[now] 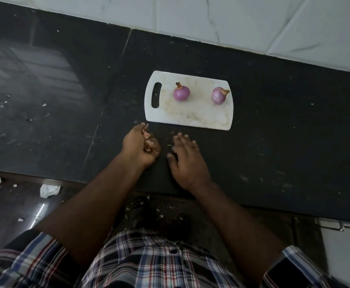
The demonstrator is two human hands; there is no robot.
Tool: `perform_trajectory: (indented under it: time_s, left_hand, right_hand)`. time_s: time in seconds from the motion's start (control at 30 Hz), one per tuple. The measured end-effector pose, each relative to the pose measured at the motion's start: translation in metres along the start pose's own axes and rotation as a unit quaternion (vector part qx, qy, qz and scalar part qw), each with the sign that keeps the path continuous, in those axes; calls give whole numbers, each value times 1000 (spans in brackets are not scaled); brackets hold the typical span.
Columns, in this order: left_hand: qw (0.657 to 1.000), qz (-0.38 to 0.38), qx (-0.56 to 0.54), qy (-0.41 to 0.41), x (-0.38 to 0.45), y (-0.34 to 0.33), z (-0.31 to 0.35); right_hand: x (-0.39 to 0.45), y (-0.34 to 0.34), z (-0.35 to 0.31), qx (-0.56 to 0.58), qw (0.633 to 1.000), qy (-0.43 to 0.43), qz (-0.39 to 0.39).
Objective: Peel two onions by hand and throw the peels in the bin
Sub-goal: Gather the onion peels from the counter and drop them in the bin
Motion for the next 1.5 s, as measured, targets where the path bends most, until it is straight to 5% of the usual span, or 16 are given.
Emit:
perform_trajectory:
  time_s: [0.13,0.23,0.4,0.57,0.7,0.97,1.13,1.27,1.5]
  left_hand:
    - [1000,11,10,-11,-2,10,3]
    - [1000,16,4,-17,-4,21,5]
    - [999,32,16,-23,-14,36,0]
    - [997,-12,71,24,-49,54,-18]
    - [990,-26,105,91,-72,87,-45]
    - [972,17,149,180,-43,136,-107]
    - [971,-23,156,177,-15,128,-112]
    - [971,-49,138,188,-5,131,-116]
    - [968,-81,156,181,-4,138,-109]
  right_hand:
    - [15,16,23,14,997,-16,70]
    - [18,21,42,-43,998,-25,35]
    - [1,-6,5,10,994,108,-25]
    - [43,8,12,85,978,183,53]
    - [63,2,7,61,959,273,-36]
    - [56,5,0,165,962,196,-94]
    - [71,8,8,342,939,40,10]
    - [74,4,7,241,966,96,12]
    - [16,-1,-13,187,960,203,-45]
Point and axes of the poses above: each hand's wrist, its own x-axis towards the middle knuckle, its own y-axis out of the back of the hand, z = x × y, the point moved 1 cm from there along x, towards the middle knuckle, and after that the axes turned 4 degrees about z, right-handed, at the moved point
